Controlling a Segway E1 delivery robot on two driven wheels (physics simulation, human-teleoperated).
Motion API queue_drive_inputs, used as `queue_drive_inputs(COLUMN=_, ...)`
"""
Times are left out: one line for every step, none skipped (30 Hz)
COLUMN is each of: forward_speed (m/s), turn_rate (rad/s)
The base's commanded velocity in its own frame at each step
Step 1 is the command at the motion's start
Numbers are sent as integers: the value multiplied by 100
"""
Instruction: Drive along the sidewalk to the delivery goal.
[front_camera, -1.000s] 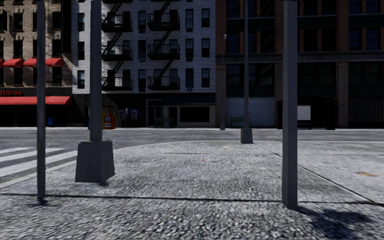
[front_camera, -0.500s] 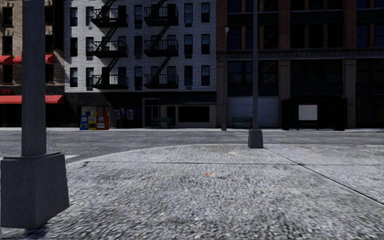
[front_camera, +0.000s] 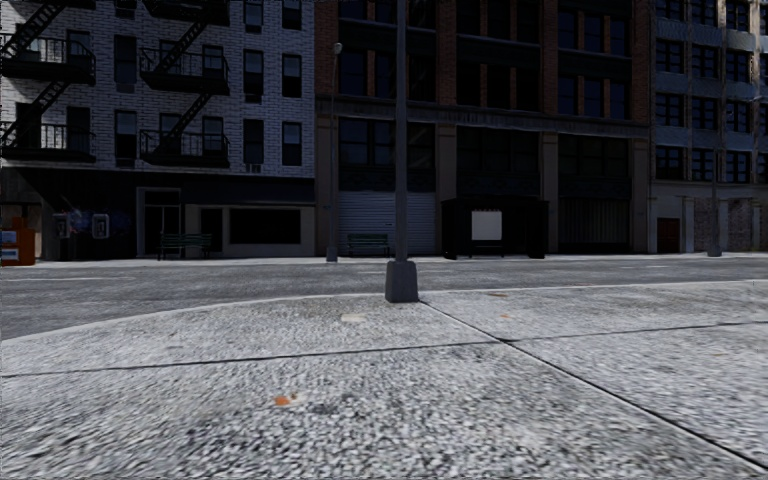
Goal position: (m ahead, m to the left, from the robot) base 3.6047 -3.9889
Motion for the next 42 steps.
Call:
queue_drive_inputs(forward_speed=151, turn_rate=-80)
queue_drive_inputs(forward_speed=152, turn_rate=-80)
queue_drive_inputs(forward_speed=153, turn_rate=-80)
queue_drive_inputs(forward_speed=154, turn_rate=-80)
queue_drive_inputs(forward_speed=155, turn_rate=-80)
queue_drive_inputs(forward_speed=155, turn_rate=-80)
queue_drive_inputs(forward_speed=155, turn_rate=-80)
queue_drive_inputs(forward_speed=156, turn_rate=-80)
queue_drive_inputs(forward_speed=157, turn_rate=-80)
queue_drive_inputs(forward_speed=157, turn_rate=-80)
queue_drive_inputs(forward_speed=157, turn_rate=-80)
queue_drive_inputs(forward_speed=158, turn_rate=-80)
queue_drive_inputs(forward_speed=158, turn_rate=-80)
queue_drive_inputs(forward_speed=158, turn_rate=-80)
queue_drive_inputs(forward_speed=158, turn_rate=-80)
queue_drive_inputs(forward_speed=158, turn_rate=-80)
queue_drive_inputs(forward_speed=158, turn_rate=-80)
queue_drive_inputs(forward_speed=158, turn_rate=-80)
queue_drive_inputs(forward_speed=158, turn_rate=-80)
queue_drive_inputs(forward_speed=158, turn_rate=-80)
queue_drive_inputs(forward_speed=158, turn_rate=-80)
queue_drive_inputs(forward_speed=158, turn_rate=-80)
queue_drive_inputs(forward_speed=158, turn_rate=-80)
queue_drive_inputs(forward_speed=158, turn_rate=-80)
queue_drive_inputs(forward_speed=158, turn_rate=-80)
queue_drive_inputs(forward_speed=158, turn_rate=-80)
queue_drive_inputs(forward_speed=158, turn_rate=-80)
queue_drive_inputs(forward_speed=158, turn_rate=-80)
queue_drive_inputs(forward_speed=158, turn_rate=-80)
queue_drive_inputs(forward_speed=158, turn_rate=-80)
queue_drive_inputs(forward_speed=158, turn_rate=-80)
queue_drive_inputs(forward_speed=158, turn_rate=-80)
queue_drive_inputs(forward_speed=158, turn_rate=-84)
queue_drive_inputs(forward_speed=157, turn_rate=-86)
queue_drive_inputs(forward_speed=155, turn_rate=-87)
queue_drive_inputs(forward_speed=154, turn_rate=-87)
queue_drive_inputs(forward_speed=154, turn_rate=-87)
queue_drive_inputs(forward_speed=154, turn_rate=-87)
queue_drive_inputs(forward_speed=154, turn_rate=-88)
queue_drive_inputs(forward_speed=154, turn_rate=-88)
queue_drive_inputs(forward_speed=154, turn_rate=-88)
queue_drive_inputs(forward_speed=154, turn_rate=-88)
